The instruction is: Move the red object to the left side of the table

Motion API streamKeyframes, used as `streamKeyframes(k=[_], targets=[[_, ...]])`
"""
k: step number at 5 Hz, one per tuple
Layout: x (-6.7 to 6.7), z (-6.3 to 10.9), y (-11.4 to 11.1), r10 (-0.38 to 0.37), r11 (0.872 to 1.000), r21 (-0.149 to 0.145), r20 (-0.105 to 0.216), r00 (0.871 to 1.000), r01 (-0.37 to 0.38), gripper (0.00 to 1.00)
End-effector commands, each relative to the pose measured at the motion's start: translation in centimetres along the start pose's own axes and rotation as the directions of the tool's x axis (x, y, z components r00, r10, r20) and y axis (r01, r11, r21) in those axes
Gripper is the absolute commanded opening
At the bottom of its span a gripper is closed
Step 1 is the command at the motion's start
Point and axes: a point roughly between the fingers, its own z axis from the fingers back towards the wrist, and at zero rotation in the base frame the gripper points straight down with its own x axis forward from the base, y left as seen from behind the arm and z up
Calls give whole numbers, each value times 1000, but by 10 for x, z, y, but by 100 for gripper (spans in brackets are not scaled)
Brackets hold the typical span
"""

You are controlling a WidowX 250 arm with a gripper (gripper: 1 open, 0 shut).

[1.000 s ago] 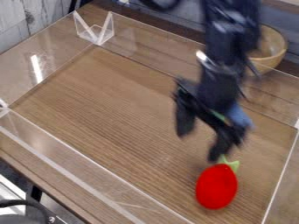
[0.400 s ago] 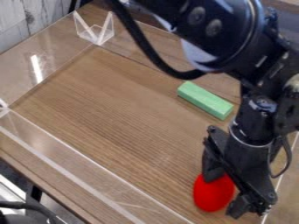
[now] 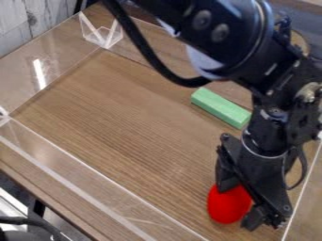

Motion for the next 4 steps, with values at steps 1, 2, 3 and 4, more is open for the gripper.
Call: streamKeyframes(k=[1,2,3,4], targets=[[8,10,7,9,1000,8,76,997,-10,100],[10,8,11,16,1000,11,97,995,-17,100],[11,7,14,24,1000,9,113,993,-25,100],[12,6,17,31,999,7,122,992,-32,100]])
